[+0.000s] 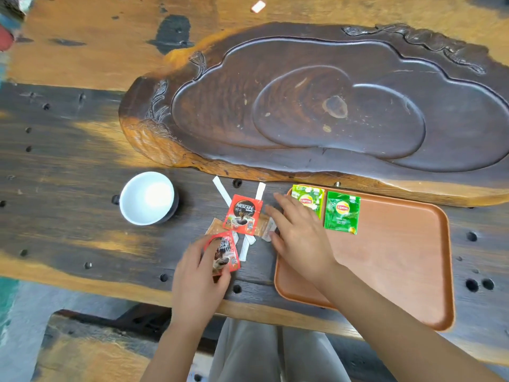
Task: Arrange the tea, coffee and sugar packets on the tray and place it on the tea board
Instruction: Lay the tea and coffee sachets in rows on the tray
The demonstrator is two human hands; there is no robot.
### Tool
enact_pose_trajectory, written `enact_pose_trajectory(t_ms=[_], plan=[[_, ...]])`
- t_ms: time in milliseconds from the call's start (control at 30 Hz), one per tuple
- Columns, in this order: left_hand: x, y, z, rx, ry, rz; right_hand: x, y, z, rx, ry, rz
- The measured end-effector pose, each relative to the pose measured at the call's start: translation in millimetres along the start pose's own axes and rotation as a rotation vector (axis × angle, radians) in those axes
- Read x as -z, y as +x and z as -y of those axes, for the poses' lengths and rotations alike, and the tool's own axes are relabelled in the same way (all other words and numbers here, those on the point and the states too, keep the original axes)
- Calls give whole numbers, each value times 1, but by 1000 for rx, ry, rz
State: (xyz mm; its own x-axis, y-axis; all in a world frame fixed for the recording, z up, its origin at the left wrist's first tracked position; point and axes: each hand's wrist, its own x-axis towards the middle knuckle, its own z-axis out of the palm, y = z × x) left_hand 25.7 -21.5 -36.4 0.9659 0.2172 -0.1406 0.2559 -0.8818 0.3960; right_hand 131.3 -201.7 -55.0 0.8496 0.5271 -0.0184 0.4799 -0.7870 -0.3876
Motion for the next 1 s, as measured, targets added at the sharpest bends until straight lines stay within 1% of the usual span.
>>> enact_pose_trajectory(t_ms=[100, 167, 333, 433, 500, 633, 767, 833, 933, 1000], plan=[[-7, -7, 15, -57, 78, 124, -15, 19, 24, 60, -26, 81], [-11, -6, 21, -75, 111, 169, -24, 27, 33, 74, -37, 121], [-14, -2, 24, -98, 80, 111, -36, 31, 36, 83, -57, 101], [-13, -6, 26, -108, 24, 84, -38, 29, 34, 114, -46, 48], [-11, -8, 28, -146, 5, 42, -37, 28, 33, 139, -18, -17], [-3, -4, 32, -229, -14, -101, -25, 25, 29, 164, 77, -204], [18, 6, 28, -236, -28, -273, 3, 13, 19, 117, 242, -345], [26, 11, 16, -291, -24, -336, 19, -3, 9, 91, 285, -397], [19, 17, -15, -435, -49, -349, 37, -41, -12, 43, 241, -431], [1, 15, -37, -549, -63, -286, 41, -72, -28, 9, 170, -413]])
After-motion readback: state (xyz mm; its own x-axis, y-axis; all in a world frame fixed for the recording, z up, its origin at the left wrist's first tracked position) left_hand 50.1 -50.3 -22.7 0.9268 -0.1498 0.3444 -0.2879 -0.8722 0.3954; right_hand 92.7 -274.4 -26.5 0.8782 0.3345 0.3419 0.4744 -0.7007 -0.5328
